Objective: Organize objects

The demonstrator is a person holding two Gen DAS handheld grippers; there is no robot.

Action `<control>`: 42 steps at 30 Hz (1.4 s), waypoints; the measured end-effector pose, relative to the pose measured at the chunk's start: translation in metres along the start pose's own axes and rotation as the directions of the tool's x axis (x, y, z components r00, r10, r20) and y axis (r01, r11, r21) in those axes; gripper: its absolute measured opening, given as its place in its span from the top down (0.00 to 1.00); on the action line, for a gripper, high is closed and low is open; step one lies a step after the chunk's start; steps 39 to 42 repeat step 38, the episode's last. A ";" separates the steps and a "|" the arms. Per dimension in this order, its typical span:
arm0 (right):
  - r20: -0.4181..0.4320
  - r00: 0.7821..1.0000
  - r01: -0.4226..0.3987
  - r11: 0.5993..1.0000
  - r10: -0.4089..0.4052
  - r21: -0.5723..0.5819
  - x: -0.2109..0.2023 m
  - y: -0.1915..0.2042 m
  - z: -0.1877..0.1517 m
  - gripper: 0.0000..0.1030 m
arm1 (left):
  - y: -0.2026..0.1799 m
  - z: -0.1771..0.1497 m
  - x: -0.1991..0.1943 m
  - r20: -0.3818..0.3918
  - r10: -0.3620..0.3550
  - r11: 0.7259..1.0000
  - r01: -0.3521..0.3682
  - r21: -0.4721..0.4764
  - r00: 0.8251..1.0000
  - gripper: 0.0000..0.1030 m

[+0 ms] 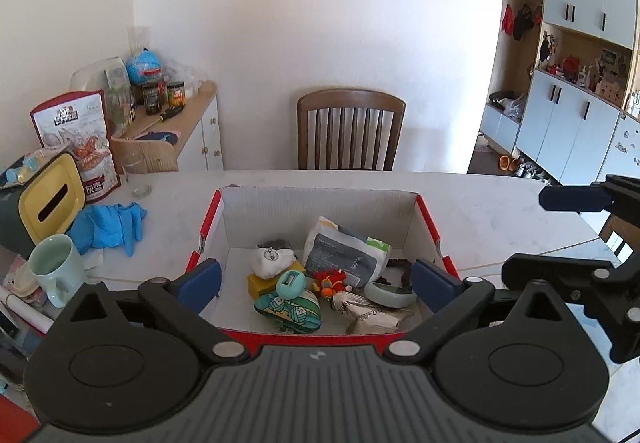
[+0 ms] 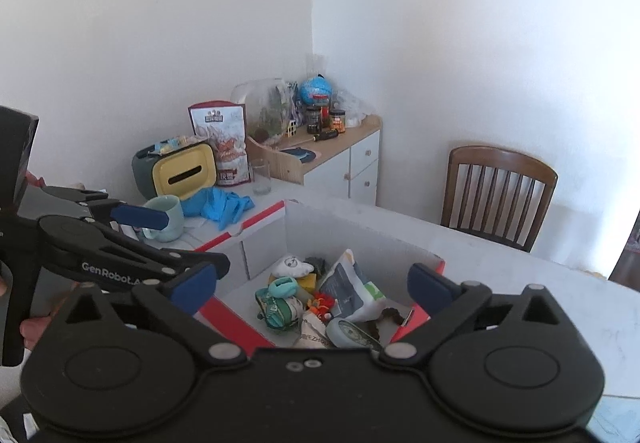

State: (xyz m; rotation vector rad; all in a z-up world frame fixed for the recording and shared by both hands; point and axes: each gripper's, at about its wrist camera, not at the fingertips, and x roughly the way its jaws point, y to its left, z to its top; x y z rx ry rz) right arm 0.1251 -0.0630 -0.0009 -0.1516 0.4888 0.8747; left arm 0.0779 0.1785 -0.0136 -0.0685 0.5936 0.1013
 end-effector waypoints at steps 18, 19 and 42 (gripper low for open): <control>0.017 1.000 0.012 0.996 -0.014 0.094 -0.026 -0.014 -0.022 0.01 | -0.022 -0.011 -0.025 0.066 -0.013 1.000 0.011 0.028 0.998 0.00; 0.015 1.000 0.017 0.995 -0.018 0.093 -0.027 -0.015 -0.024 0.01 | -0.022 -0.011 -0.025 0.066 -0.018 0.999 0.016 0.030 0.998 0.00; -0.026 0.989 0.151 0.974 -0.149 0.167 -0.050 -0.070 -0.055 0.01 | -0.039 -0.008 -0.009 0.054 -0.017 0.999 0.016 0.028 0.998 0.00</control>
